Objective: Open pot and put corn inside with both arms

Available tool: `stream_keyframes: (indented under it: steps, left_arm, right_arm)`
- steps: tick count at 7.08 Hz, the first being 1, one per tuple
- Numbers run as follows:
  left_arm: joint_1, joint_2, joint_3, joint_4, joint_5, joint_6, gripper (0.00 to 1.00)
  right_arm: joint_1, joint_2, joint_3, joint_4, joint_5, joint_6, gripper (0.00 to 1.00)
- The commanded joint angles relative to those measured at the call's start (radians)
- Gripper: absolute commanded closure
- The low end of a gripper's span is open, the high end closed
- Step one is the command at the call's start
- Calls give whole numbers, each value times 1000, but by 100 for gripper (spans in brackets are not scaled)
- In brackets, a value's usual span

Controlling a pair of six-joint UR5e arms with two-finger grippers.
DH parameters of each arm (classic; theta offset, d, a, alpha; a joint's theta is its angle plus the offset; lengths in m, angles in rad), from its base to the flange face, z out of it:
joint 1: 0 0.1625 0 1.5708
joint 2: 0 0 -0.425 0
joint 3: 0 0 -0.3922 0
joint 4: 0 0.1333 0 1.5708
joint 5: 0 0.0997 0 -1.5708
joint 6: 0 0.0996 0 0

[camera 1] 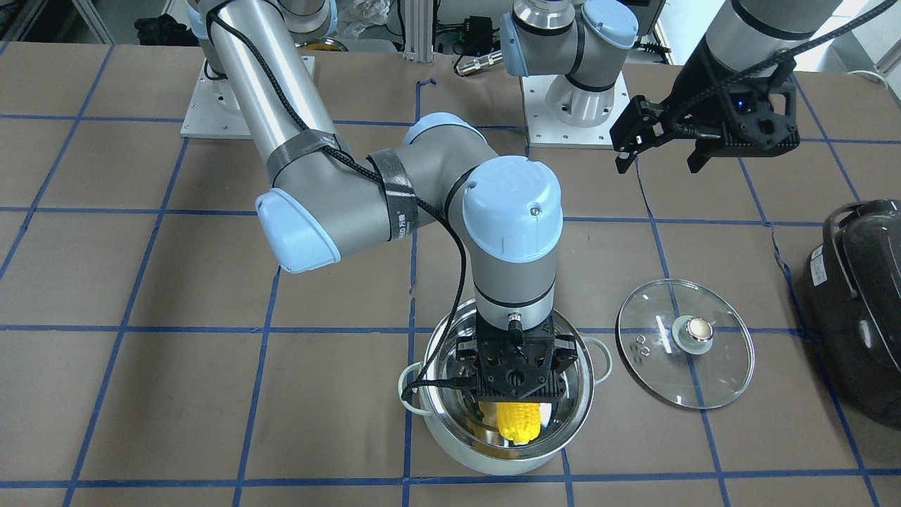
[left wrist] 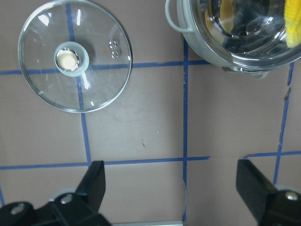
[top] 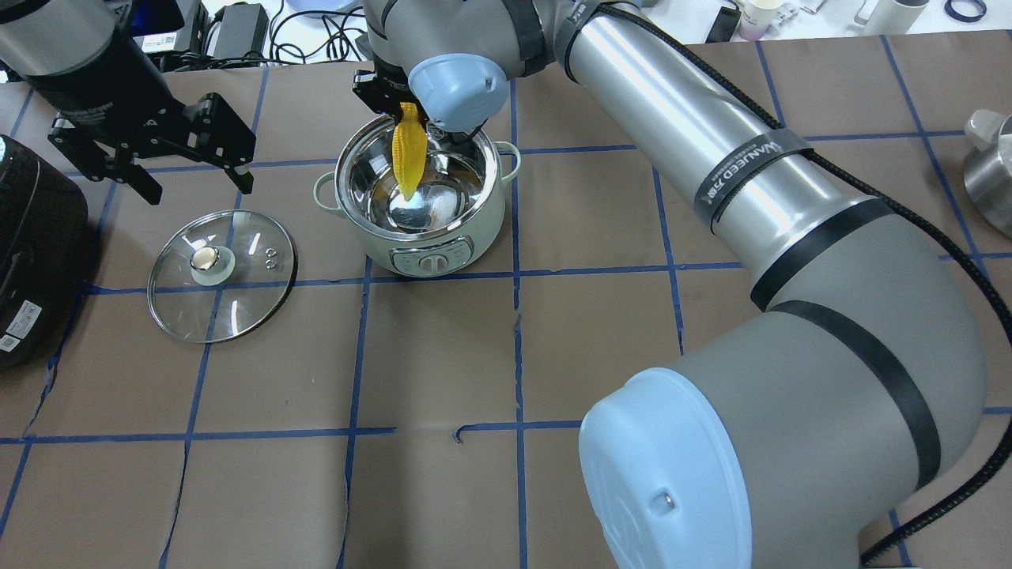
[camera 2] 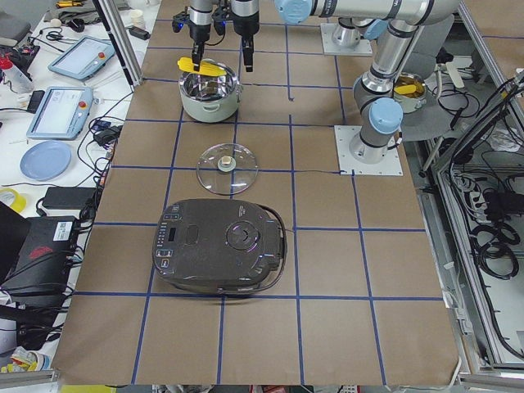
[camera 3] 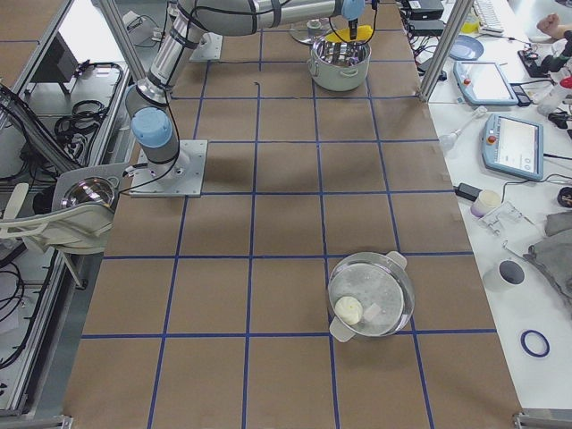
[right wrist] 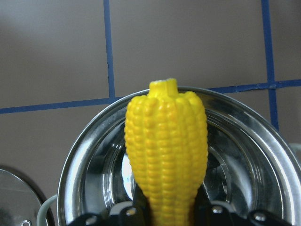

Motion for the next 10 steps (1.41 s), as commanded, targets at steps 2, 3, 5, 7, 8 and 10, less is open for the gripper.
stream_keyframes:
  steps: [2,3,5,7,8,10]
  left_arm:
    - [-44,-4,-6,33,1,-23,0]
    - [-73,-14,-7,48,1,-15,0]
    - [-109,-24,-18,157,1,3,0]
    - [-104,-24,-18,165,2,46,0]
    - [-101,-24,-18,168,1,48,0]
    - [-101,-20,-10,167,2,46,0]
  right_arm:
    - [3,2,44,-17,-22,-1,0]
    - [3,2,60,-17,-16,20,0]
    - [3,-1,60,-17,-9,13,0]
    - [-27,-70,73,42,-28,-109,0]
    - [-100,-114,92,116,-49,-239,0]
    - [-264,-272,238,205,-49,-393,0]
